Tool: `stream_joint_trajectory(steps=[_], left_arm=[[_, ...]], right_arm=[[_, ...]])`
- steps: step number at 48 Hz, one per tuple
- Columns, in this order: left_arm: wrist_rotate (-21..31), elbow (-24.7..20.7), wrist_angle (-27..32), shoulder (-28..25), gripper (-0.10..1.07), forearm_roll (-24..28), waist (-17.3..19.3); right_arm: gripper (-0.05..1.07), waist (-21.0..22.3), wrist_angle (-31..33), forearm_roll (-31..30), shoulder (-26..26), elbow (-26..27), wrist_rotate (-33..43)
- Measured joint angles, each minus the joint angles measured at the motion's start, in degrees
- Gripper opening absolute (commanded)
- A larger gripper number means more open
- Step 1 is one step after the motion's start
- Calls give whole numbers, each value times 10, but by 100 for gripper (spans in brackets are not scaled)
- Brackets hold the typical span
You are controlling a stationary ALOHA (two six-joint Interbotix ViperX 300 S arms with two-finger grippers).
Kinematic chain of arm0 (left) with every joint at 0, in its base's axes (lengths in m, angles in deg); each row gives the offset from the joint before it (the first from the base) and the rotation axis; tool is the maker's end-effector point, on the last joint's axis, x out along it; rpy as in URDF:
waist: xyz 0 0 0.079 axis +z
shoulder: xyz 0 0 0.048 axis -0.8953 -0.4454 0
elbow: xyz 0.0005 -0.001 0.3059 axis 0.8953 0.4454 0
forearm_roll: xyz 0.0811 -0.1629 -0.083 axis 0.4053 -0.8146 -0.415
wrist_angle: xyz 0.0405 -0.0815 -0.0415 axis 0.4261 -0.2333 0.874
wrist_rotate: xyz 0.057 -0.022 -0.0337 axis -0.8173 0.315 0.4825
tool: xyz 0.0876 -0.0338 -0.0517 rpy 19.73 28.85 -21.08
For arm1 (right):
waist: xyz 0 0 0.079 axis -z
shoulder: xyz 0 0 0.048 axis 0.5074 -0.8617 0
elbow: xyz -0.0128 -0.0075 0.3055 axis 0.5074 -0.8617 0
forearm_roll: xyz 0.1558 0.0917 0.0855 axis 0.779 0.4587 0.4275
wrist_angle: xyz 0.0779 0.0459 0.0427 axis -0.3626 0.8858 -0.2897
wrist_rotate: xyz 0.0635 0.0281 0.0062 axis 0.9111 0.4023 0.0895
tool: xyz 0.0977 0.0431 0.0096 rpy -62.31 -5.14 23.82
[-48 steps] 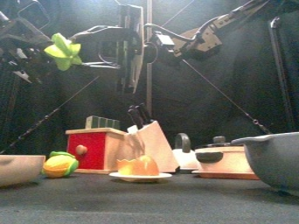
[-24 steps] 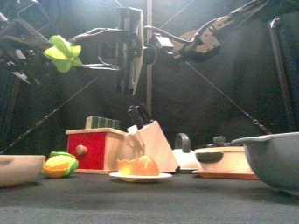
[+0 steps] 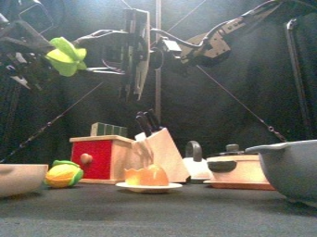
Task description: Assemble starfruit
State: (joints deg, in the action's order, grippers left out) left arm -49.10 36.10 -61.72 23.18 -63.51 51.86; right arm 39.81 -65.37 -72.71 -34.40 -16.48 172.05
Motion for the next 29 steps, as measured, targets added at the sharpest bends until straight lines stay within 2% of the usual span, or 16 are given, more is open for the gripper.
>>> stream_joint_trajectory(steps=[20,29], left_arm=[[4,0,4,0,65,-3,-4],[14,-5,24,0,65,-4,-4]], right_arm=[[63,4,-4,-10,-7,8,2],[63,7,-6,-6,-13,12,4]])
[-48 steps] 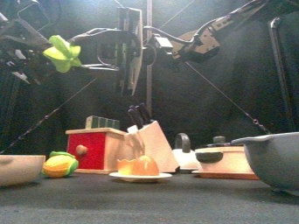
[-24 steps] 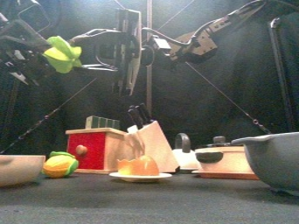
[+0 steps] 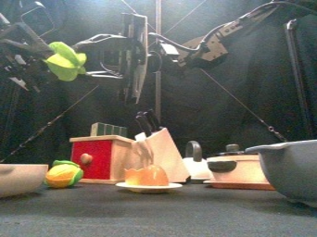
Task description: Assemble starfruit
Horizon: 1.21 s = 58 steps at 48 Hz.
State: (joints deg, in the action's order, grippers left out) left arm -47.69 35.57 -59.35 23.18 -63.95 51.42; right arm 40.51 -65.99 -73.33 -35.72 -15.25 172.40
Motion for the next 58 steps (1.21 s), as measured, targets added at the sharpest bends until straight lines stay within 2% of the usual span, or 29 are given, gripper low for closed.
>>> stream_joint_trajectory(steps=[24,37,58], left_arm=[[2,-3,25,1,65,1,-2],[2,-3,26,0,67,-45,-4],[3,-6,26,0,86,-62,-2]], right_arm=[[63,4,-3,41,-20,4,2],[63,4,7,44,-19,-1,1],[63,4,18,47,-19,-1,0]])
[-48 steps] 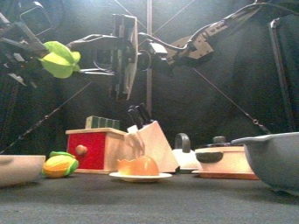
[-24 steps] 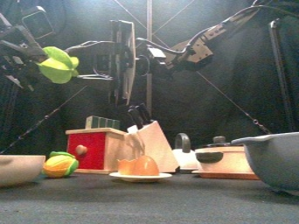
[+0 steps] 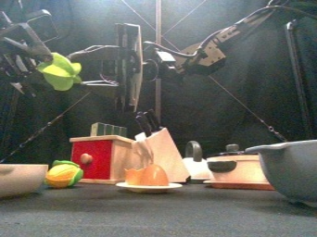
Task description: Assemble starfruit
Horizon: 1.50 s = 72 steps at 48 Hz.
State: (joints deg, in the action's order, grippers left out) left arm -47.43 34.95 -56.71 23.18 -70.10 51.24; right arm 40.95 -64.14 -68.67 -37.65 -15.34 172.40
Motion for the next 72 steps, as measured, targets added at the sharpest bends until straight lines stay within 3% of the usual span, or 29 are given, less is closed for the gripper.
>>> stream_joint_trajectory(steps=[11,29,72], left_arm=[[-2,0,-1,5,87,-2,0],[-5,35,-18,81,87,-1,6],[-4,58,-13,89,87,-1,40]], right_arm=[[62,2,4,1,0,-5,-2],[62,4,7,-2,6,-36,-8],[62,9,7,-3,16,-49,-9]])
